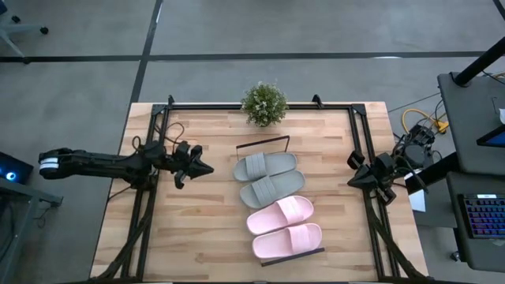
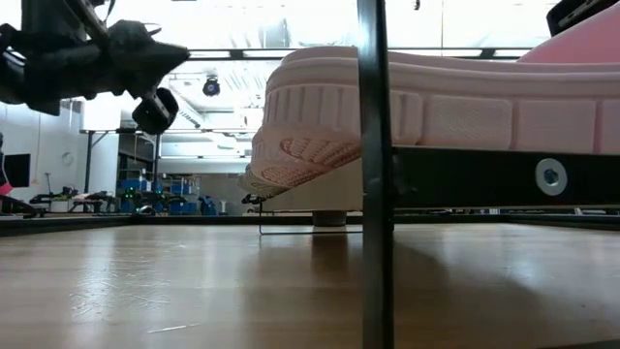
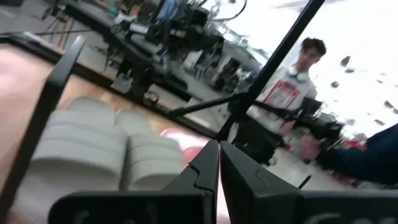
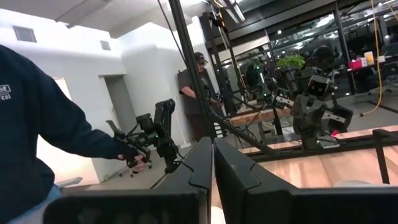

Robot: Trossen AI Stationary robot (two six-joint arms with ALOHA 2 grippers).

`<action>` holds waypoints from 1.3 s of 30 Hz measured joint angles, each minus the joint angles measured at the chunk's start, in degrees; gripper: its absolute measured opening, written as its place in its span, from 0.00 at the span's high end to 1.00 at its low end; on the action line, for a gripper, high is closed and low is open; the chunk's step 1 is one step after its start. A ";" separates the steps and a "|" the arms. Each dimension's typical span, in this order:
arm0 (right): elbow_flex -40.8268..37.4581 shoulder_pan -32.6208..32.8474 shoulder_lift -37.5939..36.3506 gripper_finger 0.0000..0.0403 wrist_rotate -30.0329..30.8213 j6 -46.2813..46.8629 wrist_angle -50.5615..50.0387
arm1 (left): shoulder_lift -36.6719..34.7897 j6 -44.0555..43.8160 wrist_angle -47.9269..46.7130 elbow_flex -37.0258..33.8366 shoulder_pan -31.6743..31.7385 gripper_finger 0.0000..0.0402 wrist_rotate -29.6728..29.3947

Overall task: Pick and place slides into the shelf
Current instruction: Return to Home Position

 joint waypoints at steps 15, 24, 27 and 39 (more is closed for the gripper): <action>-3.01 0.00 -0.02 0.98 2.93 1.76 -0.04 | -6.51 5.92 -22.12 -0.02 0.00 1.00 1.55; -3.18 -0.02 -0.02 0.98 3.08 2.66 -1.98 | -16.99 7.36 -34.33 -0.03 0.00 1.00 -1.07; -3.23 -0.02 -0.02 0.98 3.15 2.66 -2.15 | -21.14 7.48 -39.28 -0.03 0.00 1.00 -1.99; -6.99 0.00 -0.02 0.98 4.22 1.91 -0.46 | -36.32 9.11 -52.32 0.58 0.00 1.00 -6.06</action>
